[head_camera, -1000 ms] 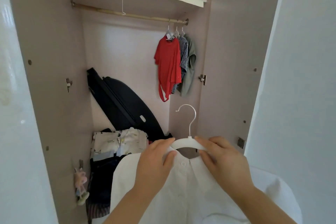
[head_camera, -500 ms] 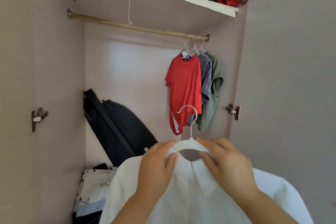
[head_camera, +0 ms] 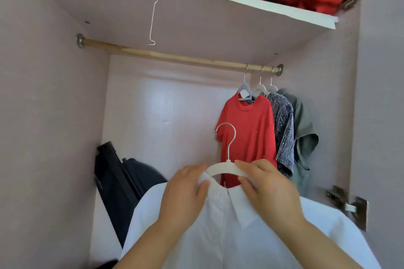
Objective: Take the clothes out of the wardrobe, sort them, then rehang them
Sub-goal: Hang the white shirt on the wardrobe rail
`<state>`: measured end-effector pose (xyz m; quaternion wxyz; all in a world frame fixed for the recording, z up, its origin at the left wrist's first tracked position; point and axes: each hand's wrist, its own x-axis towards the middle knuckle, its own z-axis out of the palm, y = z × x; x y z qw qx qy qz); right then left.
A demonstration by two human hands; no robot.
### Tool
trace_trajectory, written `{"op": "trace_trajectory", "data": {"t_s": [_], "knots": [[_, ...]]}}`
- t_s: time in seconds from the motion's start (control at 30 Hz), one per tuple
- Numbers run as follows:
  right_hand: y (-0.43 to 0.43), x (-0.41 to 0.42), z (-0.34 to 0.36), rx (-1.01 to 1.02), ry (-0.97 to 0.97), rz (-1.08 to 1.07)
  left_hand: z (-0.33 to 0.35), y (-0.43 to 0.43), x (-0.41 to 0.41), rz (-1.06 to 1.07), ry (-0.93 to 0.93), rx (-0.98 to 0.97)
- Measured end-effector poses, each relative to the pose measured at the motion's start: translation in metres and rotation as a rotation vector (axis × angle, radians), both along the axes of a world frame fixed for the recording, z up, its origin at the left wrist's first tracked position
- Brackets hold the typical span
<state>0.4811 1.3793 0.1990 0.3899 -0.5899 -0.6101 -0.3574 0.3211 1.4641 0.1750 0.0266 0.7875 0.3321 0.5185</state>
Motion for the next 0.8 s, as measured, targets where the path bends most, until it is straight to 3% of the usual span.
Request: {"op": "trace_trajectory", "data": {"t_s": [0.23, 0.53, 0.8], "knots": [[0.088, 0.030, 0.073, -0.034, -0.009, 0.014, 0.056, 0.082, 0.017, 0.071, -0.009, 0.096], [0.175, 0.051, 0.174, -0.018, -0.010, -0.258, 0.121, 0.171, 0.025, 0.009, -0.121, 0.130], [0.228, 0.074, 0.227, 0.061, 0.054, -0.285, 0.150, 0.226, 0.026, -0.002, -0.130, 0.250]]}}
